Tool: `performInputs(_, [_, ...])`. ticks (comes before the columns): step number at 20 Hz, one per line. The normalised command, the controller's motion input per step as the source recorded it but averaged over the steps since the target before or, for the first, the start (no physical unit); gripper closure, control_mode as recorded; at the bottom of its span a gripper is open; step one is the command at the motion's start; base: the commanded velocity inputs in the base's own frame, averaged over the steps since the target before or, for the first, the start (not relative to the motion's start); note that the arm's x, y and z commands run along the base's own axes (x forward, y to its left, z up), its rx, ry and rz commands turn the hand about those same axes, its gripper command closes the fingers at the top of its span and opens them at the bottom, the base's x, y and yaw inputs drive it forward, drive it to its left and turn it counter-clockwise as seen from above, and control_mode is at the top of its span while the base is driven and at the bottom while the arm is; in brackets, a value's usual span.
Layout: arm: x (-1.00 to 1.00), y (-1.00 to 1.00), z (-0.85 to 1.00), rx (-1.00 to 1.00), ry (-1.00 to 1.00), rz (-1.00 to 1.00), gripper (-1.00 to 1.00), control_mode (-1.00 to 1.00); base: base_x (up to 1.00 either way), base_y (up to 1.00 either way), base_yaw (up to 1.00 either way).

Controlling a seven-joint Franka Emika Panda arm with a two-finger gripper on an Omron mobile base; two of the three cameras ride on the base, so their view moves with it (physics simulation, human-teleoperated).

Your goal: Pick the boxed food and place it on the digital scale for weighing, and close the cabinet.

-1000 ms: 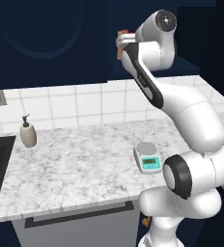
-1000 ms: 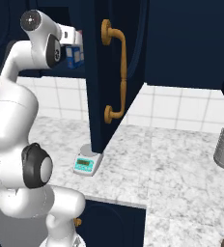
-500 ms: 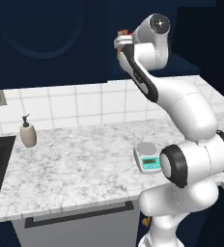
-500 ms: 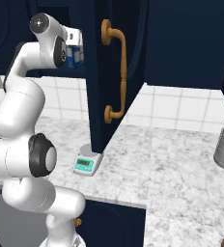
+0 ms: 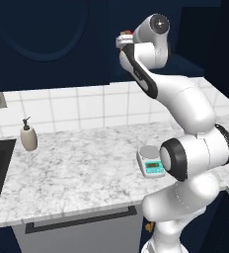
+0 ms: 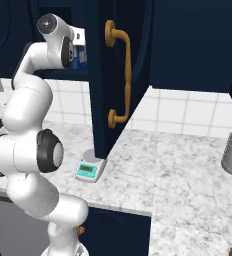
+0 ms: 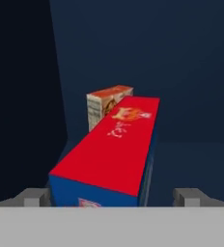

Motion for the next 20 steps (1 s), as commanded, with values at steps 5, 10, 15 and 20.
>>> performInputs(5, [0.16,-0.21,-0.07,0.0,-0.03,0.0,1.0,-1.0,0.0,0.0,0.0])
performInputs(10, [-0.01,-0.1,-0.21,0.0,-0.27,0.0,1.0,-1.0,0.0,0.0,0.0])
performInputs(15, [-0.4,-0.07,-0.18,0.0,-0.32,0.0,1.0,-1.0,0.0,0.0,0.0])
performInputs(20, [-0.96,-0.17,0.09,0.02,-0.11,-0.01,1.0,-1.0,0.0,0.0,0.0])
